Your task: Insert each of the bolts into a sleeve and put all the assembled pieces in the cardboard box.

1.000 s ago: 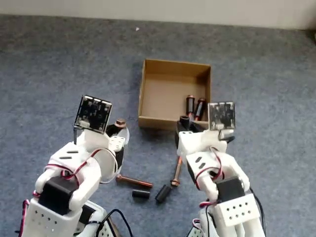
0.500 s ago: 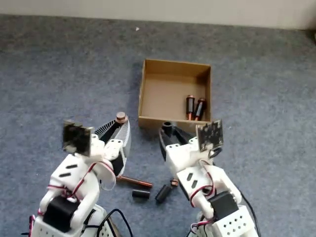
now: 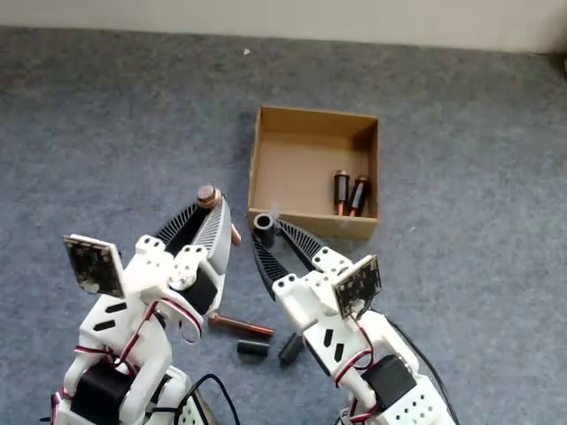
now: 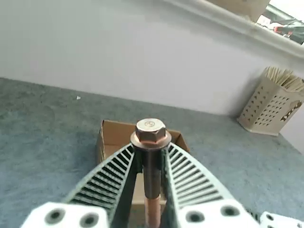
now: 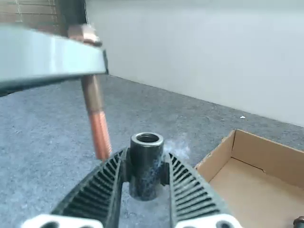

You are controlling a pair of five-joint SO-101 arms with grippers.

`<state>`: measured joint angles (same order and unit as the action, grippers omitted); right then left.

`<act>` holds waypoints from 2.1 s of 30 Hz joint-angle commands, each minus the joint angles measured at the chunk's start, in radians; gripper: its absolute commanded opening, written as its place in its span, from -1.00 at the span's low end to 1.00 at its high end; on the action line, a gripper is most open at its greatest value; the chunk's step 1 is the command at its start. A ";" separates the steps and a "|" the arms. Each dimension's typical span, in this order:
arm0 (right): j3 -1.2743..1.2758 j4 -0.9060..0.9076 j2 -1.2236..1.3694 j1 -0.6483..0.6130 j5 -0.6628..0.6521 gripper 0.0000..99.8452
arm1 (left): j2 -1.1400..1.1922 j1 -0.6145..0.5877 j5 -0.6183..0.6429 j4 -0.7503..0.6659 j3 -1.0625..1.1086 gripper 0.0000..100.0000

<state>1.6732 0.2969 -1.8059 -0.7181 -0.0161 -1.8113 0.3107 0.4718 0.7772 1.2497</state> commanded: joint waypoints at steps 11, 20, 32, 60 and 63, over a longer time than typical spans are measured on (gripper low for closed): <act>0.147 -0.041 -0.030 -0.016 -0.163 -0.99 | -0.005 0.087 0.003 -0.269 0.024 -0.99; 0.147 -0.041 -0.030 -0.016 -0.167 -0.99 | -0.005 0.105 -0.086 -0.460 0.168 -0.99; 0.147 -0.042 -0.030 -0.007 -0.167 -0.99 | -0.008 0.097 -0.135 -0.430 0.185 -0.99; 0.147 -0.038 -0.030 -0.007 -0.163 -0.99 | -0.008 0.107 -0.367 -0.167 0.188 -0.86; 0.147 -0.038 -0.030 0.010 -0.161 -0.99 | -0.008 0.101 -0.367 -0.124 0.182 -0.68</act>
<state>1.6732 0.2969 -1.8059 -0.7273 -0.1741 -1.8113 0.4381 0.1297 0.6099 1.4477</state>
